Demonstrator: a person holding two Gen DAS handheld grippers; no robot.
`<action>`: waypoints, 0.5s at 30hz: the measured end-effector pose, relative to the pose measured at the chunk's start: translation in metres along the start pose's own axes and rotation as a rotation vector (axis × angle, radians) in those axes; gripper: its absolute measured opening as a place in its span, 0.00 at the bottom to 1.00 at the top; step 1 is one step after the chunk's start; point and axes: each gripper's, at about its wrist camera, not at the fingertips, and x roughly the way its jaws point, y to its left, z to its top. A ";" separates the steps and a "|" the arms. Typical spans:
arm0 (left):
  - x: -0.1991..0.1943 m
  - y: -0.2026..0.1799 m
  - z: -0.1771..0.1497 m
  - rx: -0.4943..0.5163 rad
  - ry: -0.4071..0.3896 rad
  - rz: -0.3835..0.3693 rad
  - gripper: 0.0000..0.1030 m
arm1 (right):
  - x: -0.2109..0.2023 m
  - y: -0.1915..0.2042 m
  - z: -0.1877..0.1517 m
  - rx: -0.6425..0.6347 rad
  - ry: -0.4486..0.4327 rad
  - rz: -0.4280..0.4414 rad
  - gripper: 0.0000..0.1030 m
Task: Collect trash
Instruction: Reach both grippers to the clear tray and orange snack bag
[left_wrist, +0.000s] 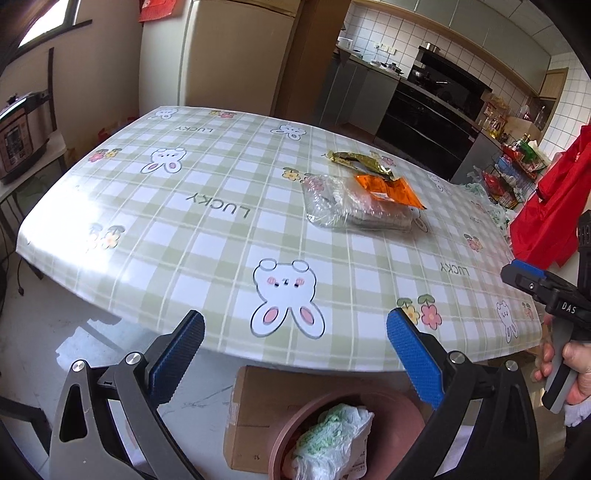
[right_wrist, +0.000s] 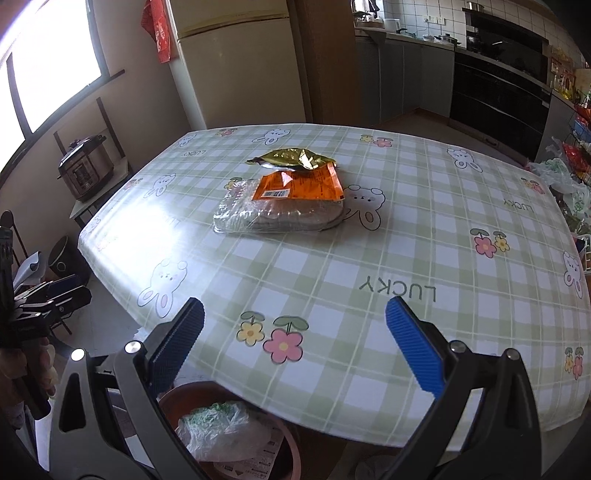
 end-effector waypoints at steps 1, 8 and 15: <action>0.009 -0.002 0.008 0.006 0.000 -0.005 0.94 | 0.008 -0.003 0.007 -0.003 -0.003 0.005 0.94; 0.066 -0.009 0.059 0.043 0.000 -0.033 0.89 | 0.083 -0.026 0.070 -0.008 -0.031 0.045 0.94; 0.110 -0.007 0.090 0.034 0.035 -0.066 0.83 | 0.160 -0.043 0.113 0.030 0.001 0.073 0.94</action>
